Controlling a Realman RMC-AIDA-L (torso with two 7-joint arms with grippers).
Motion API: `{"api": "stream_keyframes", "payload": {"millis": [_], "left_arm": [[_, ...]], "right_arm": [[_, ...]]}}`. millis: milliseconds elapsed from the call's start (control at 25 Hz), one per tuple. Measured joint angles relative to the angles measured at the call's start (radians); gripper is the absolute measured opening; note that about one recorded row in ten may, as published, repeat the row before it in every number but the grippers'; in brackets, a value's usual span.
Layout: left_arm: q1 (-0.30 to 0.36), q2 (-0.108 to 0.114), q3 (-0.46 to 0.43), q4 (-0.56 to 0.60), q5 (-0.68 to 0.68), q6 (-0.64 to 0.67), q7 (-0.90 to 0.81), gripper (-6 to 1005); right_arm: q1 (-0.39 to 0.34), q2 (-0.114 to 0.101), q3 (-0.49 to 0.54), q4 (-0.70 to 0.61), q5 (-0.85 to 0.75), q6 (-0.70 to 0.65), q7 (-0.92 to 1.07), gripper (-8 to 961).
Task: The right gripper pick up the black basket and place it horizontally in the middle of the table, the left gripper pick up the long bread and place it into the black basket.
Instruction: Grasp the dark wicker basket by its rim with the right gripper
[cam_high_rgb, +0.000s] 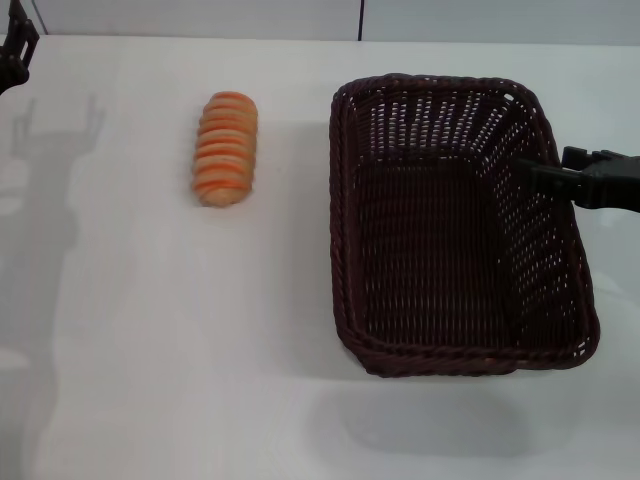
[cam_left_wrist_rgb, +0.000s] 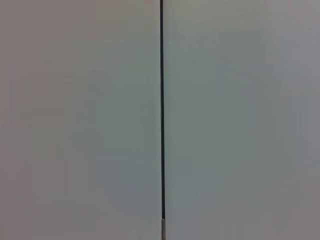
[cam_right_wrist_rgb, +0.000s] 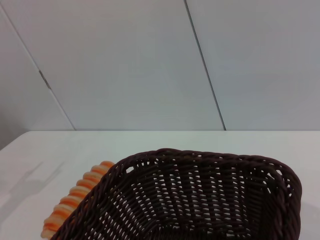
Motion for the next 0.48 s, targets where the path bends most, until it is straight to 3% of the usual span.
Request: {"api": "stream_keyframes", "payload": {"millis": [480], "left_arm": [[0.004,0.0,-0.002,-0.005,0.0,0.003,0.0,817]], "right_arm": [[-0.002,0.0,0.0,0.001,0.0,0.001,0.0,841]]}}
